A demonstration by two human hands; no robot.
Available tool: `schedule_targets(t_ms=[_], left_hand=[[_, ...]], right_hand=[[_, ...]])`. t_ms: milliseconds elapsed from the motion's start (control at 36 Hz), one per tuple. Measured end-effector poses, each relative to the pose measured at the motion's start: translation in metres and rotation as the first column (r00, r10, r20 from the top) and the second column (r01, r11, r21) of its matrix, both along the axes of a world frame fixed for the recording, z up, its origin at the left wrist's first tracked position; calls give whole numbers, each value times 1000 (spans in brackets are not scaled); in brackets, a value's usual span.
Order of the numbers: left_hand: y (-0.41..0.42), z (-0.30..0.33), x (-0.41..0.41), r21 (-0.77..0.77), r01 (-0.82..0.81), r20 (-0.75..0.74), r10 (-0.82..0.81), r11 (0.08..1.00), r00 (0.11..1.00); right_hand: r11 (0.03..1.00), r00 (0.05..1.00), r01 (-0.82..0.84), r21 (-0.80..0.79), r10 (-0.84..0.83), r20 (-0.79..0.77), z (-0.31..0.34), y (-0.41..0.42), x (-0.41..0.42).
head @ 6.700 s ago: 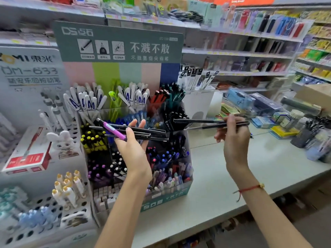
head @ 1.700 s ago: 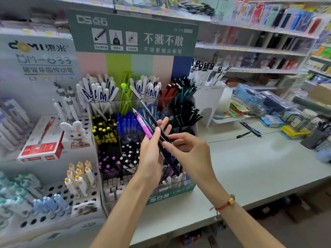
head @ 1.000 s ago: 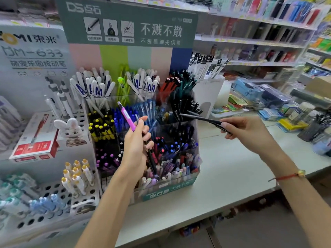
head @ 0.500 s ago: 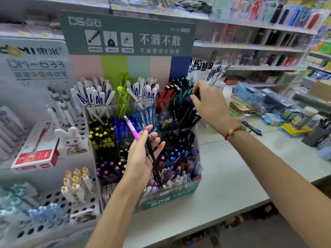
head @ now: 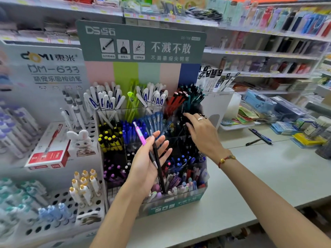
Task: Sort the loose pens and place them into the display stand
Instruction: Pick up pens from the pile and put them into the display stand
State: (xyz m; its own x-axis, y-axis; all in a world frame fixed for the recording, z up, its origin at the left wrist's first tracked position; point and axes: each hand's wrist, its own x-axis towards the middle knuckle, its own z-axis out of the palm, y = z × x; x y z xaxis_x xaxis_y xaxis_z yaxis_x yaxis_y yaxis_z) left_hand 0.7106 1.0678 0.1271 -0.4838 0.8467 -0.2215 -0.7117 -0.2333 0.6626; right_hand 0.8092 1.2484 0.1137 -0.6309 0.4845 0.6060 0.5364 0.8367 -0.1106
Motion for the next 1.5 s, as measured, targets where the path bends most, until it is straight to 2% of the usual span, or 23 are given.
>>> schedule_targets(t_ms=[83, 167, 250, 333, 417, 472, 528, 694, 806, 861, 917, 972, 1028, 1083, 1167, 1278, 1306, 1333, 1361, 1389, 1417, 1444, 1500], left_hand=[[-1, -3, -2, -16, -2, -4, 2, 1000, 1000], [-3, -6, -2, -16, 6, 6, -6, 1000, 1000], [-3, -8, -2, -21, 6, 20, -5, 1000, 1000], [-3, -8, -3, -18, 4, 34, -3, 1000, 999], [-1, -5, -5, -12, 1, 42, -1, 1000, 999], [0, -4, -5, -8, -3, 40, 3, 1000, 999], [1, -2, -5, -4, -9, 39, 9, 1000, 999], [4, 3, 1, 37, -48, 105, 44, 998, 994], [1, 4, 5, 66, -41, 87, 35, 997, 996], [-1, 3, 6, 78, -28, 13, 28, 997, 1000], [-4, 1, 7, 60, -27, -131, 35, 998, 991], [-9, -1, 9, 22, -32, -307, 37, 999, 951], [-15, -3, 11, -10, -45, -441, 36, 999, 897], [-20, -4, 9, -37, -70, -533, 40, 997, 845], [-25, -4, 5, -55, -86, -609, 35, 995, 792], [-25, -3, -2, -32, -129, -599, 85, 991, 796], [-24, -3, -3, -24, -151, -595, 108, 988, 796], [-22, -4, -3, -21, -181, -600, 133, 983, 789], [-20, -4, -4, -19, -209, -608, 155, 978, 779], [-18, -4, -3, -17, -235, -614, 176, 972, 770], [-15, -4, -3, -12, -253, -614, 193, 967, 766], [-12, -4, -1, -7, -270, -610, 210, 963, 764], [-7, -4, 3, 4, -303, -603, 244, 953, 759]], right_hand=[[986, 999, -37, -164, 31, -37, 13, -1, 1], [953, 994, -26, -301, -9, -113, 22, 2, 3], [900, 972, -68, -430, -38, -233, 29, 7, 4], [852, 906, -142, -503, -93, -413, 45, 7, 9], [880, 785, -190, -435, -130, -606, 61, 2, 22], [935, 703, -147, -322, -130, -700, 67, -1, 34], [972, 661, -90, -219, -106, -743, 66, -4, 44], [999, 772, 21, 39, 8, -636, 41, -11, 45], [1000, 693, 21, -5, -19, -721, 35, -12, 33], [1000, 686, 22, -5, -19, -728, 39, -14, 28], [1000, 766, -4, -24, -12, -643, 37, -12, 24], [995, 860, -10, -97, -41, -509, 28, -8, 21], [989, 908, 29, -142, -86, -411, 15, -5, 22], [992, 934, 96, -85, -119, -338, 1, -6, 25], [989, 948, 150, -12, -148, -283, -13, -12, 28], [982, 923, 103, -157, -153, -352, -8, -38, 24], [965, 912, 33, -259, -135, -387, -3, -49, 23], [904, 907, -74, -420, -114, -405, 3, -61, 22], [760, 917, -190, -621, -88, -389, 10, -75, 21], [546, 937, -267, -794, -46, -346, 16, -88, 19], [336, 950, -296, -894, 7, -312, 21, -99, 19], [207, 954, -301, -931, 54, -296, 23, -107, 20], [115, 935, -355, -928, 54, -351, 28, -116, 24]])
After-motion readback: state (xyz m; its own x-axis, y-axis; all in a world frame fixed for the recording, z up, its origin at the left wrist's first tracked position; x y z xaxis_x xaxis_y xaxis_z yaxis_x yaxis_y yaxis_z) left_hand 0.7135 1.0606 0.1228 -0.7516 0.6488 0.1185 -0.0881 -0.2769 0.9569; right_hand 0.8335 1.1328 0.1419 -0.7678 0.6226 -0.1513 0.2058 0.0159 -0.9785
